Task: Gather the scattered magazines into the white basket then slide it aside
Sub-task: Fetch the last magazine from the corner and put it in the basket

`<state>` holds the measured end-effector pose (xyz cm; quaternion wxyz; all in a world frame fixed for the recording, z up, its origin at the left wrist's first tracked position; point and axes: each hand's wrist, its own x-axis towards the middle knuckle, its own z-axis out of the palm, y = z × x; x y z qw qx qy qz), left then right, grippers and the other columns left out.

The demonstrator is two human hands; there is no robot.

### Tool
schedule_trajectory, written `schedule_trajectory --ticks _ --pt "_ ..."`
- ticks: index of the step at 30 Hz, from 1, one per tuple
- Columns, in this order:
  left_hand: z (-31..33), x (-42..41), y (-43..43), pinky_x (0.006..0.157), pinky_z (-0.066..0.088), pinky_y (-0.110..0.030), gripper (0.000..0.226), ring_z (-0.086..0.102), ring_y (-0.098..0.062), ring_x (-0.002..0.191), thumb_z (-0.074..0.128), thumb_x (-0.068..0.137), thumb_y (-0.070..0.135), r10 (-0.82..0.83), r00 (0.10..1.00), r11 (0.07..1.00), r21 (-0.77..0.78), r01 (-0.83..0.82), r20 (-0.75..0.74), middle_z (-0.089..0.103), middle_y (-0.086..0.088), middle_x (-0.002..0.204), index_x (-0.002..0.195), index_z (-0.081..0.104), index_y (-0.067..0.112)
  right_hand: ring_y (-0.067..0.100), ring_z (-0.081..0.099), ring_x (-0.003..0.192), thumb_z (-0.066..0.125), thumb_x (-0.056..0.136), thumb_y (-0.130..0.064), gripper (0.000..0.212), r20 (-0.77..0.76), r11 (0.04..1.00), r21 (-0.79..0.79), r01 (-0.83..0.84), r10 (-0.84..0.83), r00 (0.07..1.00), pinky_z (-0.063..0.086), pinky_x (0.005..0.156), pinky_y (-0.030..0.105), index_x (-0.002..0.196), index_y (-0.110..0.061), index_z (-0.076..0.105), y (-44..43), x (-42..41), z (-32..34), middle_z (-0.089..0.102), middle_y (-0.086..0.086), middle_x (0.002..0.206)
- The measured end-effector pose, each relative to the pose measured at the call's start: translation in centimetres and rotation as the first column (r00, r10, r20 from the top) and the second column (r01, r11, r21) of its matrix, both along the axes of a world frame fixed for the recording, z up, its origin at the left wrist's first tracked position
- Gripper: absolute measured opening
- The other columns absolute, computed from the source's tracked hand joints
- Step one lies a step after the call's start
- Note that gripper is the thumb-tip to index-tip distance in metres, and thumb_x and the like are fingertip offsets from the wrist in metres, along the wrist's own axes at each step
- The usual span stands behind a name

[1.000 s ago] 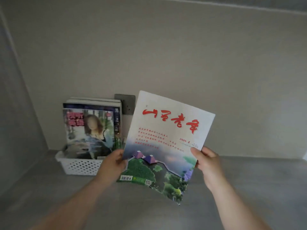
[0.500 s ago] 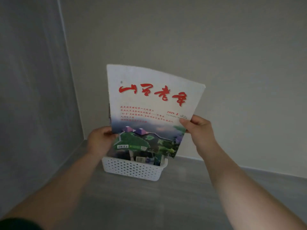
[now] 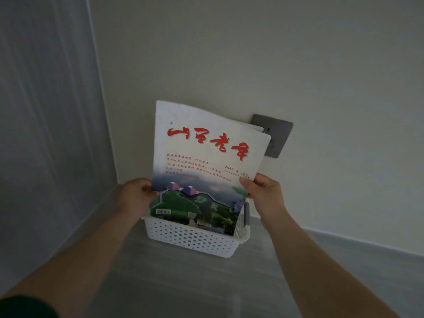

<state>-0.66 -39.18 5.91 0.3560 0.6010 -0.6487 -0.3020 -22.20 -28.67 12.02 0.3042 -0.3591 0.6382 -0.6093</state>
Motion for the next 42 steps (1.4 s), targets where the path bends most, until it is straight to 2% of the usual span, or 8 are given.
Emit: schedule_trajectory --ticks 6,16,19,22,27,34,38,42 --pt "-0.9 -0.7 -0.4 0.065 0.036 -0.030 0.020 0.055 -0.031 0.081 0.069 0.072 0.010 0.023 0.988 0.988 -0.155 0.000 0.153 0.058 -0.021 0.100 0.087 0.059 0.002 0.008 0.060 0.067 0.058 0.081 0.002 0.029 0.061 0.999 0.005 0.048 -0.049 0.997 0.054 0.061 0.019 0.102 -0.016 0.062 0.1 -1.0 -1.2 0.064 0.004 0.093" --pt "-1.4 -0.1 -1.8 0.087 0.044 -0.038 0.068 0.053 -0.036 0.111 0.075 0.067 0.015 -0.139 0.968 0.980 0.169 0.103 0.211 0.055 -0.021 0.126 0.125 0.042 0.003 0.014 0.059 0.072 0.057 0.082 -0.001 0.025 -0.001 0.995 0.088 0.053 -0.053 0.999 0.050 0.064 0.019 0.106 -0.003 0.064 -1.0 -1.0 -3.0 0.062 0.003 0.094" --pt "-1.0 -0.2 -1.9 0.077 0.041 -0.030 0.058 0.057 -0.032 0.103 0.075 0.066 0.013 -0.181 0.966 0.964 0.231 0.136 0.186 0.060 -0.020 0.119 0.118 0.052 0.003 0.010 0.055 0.064 0.057 0.085 -0.009 0.019 -0.130 0.988 0.119 0.102 -0.087 0.988 0.043 0.045 0.009 0.102 -0.004 0.061 -1.4 -1.2 -3.2 0.061 0.004 0.093" --pt "-0.5 -0.1 -2.1 0.070 0.038 -0.026 0.046 0.057 -0.024 0.082 0.073 0.066 0.003 -0.163 0.987 0.946 0.286 0.151 0.018 0.063 -0.020 0.112 0.110 0.059 0.000 0.016 0.052 0.081 0.064 0.081 -0.021 0.026 -0.280 0.959 0.147 0.240 -0.193 0.940 0.042 0.065 0.022 0.100 -0.009 0.052 -1.6 -1.6 -3.5 0.057 0.007 0.101" --pt "-0.2 0.0 -2.3 0.072 0.040 -0.029 0.041 0.054 -0.020 0.073 0.072 0.068 0.001 -0.168 0.981 0.909 0.371 0.190 -0.091 0.061 -0.012 0.095 0.107 0.060 -0.003 0.024 0.054 0.086 0.063 0.081 -0.028 0.051 -0.020 0.913 0.398 0.090 -0.090 0.996 0.046 0.081 0.034 0.120 -0.001 0.042 -1.3 -2.6 -4.8 0.056 0.013 0.103" --pt "-0.4 0.1 -2.7 0.056 0.043 -0.025 0.010 0.055 -0.017 0.063 0.067 0.070 0.001 -0.154 0.971 0.849 0.478 0.223 -0.181 0.060 -0.006 0.067 0.070 0.061 0.009 0.016 0.036 0.042 0.059 0.084 -0.017 0.024 0.234 0.923 0.366 -0.120 0.034 0.972 0.037 0.034 0.019 0.065 -0.006 0.051 -1.9 -2.4 -6.4 0.047 0.008 0.061" --pt "-0.7 0.2 -3.1 0.062 0.045 -0.027 0.013 0.052 -0.020 0.061 0.064 0.071 -0.003 -0.156 0.958 0.833 0.489 0.259 -0.243 0.056 -0.012 0.067 0.065 0.057 0.006 0.012 0.028 0.032 0.062 0.082 -0.025 0.036 0.154 0.910 0.405 -0.082 0.021 0.988 0.026 0.029 0.016 0.056 -0.007 0.045 -2.5 -2.4 -7.2 0.035 0.002 0.043" --pt "-1.0 0.2 -2.4 0.045 0.048 -0.015 0.017 0.053 -0.016 0.061 0.063 0.073 -0.004 -0.165 0.948 0.871 0.410 0.269 -0.271 0.059 -0.006 0.067 0.067 0.059 0.011 0.013 0.030 0.036 0.067 0.078 -0.027 0.031 0.132 0.923 0.383 0.030 -0.087 0.987 0.025 0.028 0.013 0.062 -0.007 0.050 -2.6 -2.1 -7.9 0.043 0.004 0.049"
